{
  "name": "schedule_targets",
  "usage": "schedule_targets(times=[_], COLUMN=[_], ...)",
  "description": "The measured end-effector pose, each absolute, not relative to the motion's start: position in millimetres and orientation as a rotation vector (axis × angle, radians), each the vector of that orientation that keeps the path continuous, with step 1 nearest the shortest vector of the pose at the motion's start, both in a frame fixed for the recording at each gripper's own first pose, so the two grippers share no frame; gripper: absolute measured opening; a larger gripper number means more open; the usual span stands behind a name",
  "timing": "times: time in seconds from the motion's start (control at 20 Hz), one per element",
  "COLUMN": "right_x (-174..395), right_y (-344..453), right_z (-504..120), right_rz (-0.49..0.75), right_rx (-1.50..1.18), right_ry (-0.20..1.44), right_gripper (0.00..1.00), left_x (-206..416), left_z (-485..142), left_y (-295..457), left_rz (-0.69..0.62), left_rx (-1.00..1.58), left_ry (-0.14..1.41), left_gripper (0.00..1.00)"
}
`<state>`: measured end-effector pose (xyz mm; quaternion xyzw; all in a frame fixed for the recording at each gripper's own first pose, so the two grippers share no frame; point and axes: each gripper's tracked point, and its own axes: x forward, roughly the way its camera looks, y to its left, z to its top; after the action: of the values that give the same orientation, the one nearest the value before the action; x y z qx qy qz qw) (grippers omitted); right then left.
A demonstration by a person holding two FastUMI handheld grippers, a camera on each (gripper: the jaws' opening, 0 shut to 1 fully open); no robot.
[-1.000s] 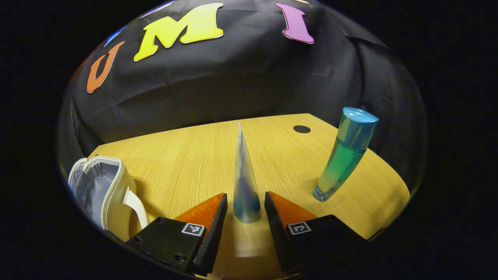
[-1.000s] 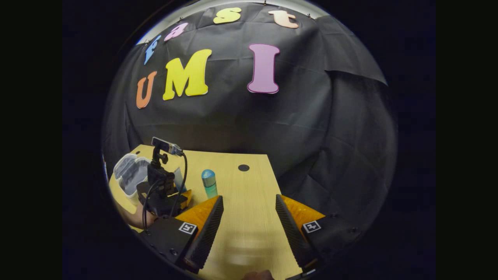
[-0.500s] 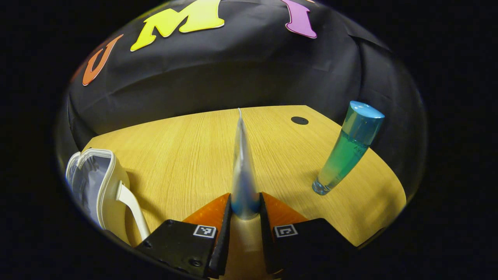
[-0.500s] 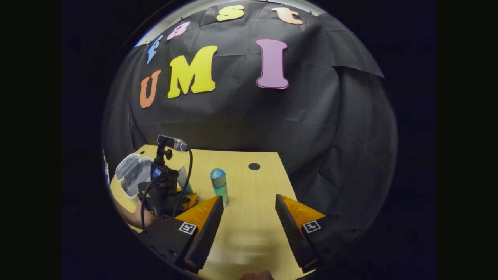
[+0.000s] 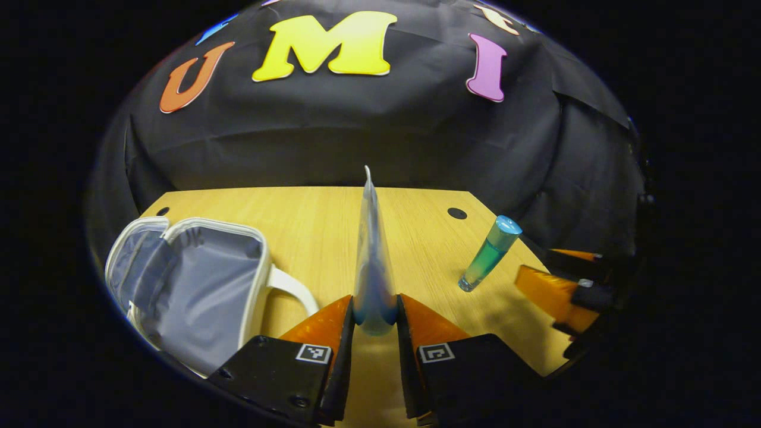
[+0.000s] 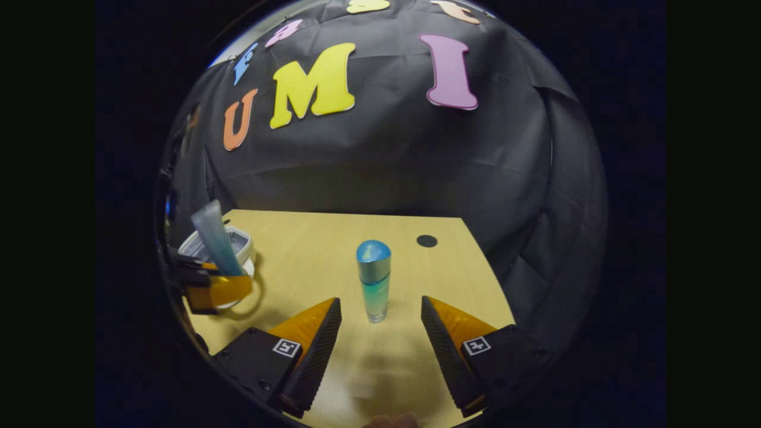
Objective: First open the suitcase, pack the skin care products into it, and then close the suitcase.
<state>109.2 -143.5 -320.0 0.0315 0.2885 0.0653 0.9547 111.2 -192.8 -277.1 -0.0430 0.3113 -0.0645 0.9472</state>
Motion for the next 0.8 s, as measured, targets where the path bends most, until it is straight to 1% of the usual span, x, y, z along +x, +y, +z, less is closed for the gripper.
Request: schedule_targets(times=[0.05,0.1,0.25,0.35,0.4,0.45,0.5,0.6,0.75,0.8], right_x=[115,125,143,152,156,157,159,163,171,169], right_y=[-138,-134,-128,-126,-125,-126,-127,-130,-131,-133], right_z=[-327,-334,-359,-374,-379,-384,-389,-393,-396,-394], right_rz=[0.136,0.136,0.114,0.104,0.098,0.090,0.083,0.061,0.051,0.044], right_rx=[0.065,0.072,0.107,0.118,0.126,0.130,0.137,0.156,0.172,0.149], right_ry=[0.592,0.595,0.626,0.654,0.664,0.671,0.682,0.693,0.693,0.691], right_gripper=[0.80,0.79,0.80,0.80,0.74,0.73,0.68,0.54,0.50,0.47], left_x=[104,98,83,75,73,70,67,61,54,51], left_z=[-271,-265,-254,-246,-244,-243,-241,-235,-230,-229], left_y=[-186,-180,-141,-123,-114,-102,-95,-79,-54,-45], left_rz=[-0.125,-0.115,-0.019,0.014,0.028,0.041,0.048,0.073,0.116,0.126], left_rx=[-0.113,-0.143,-0.172,-0.182,-0.177,-0.171,-0.168,-0.185,-0.208,-0.205], left_ry=[0.635,0.636,0.648,0.641,0.642,0.642,0.640,0.629,0.628,0.626], left_gripper=[0.46,0.39,0.39,0.39,0.39,0.39,0.39,0.39,0.39,0.39])
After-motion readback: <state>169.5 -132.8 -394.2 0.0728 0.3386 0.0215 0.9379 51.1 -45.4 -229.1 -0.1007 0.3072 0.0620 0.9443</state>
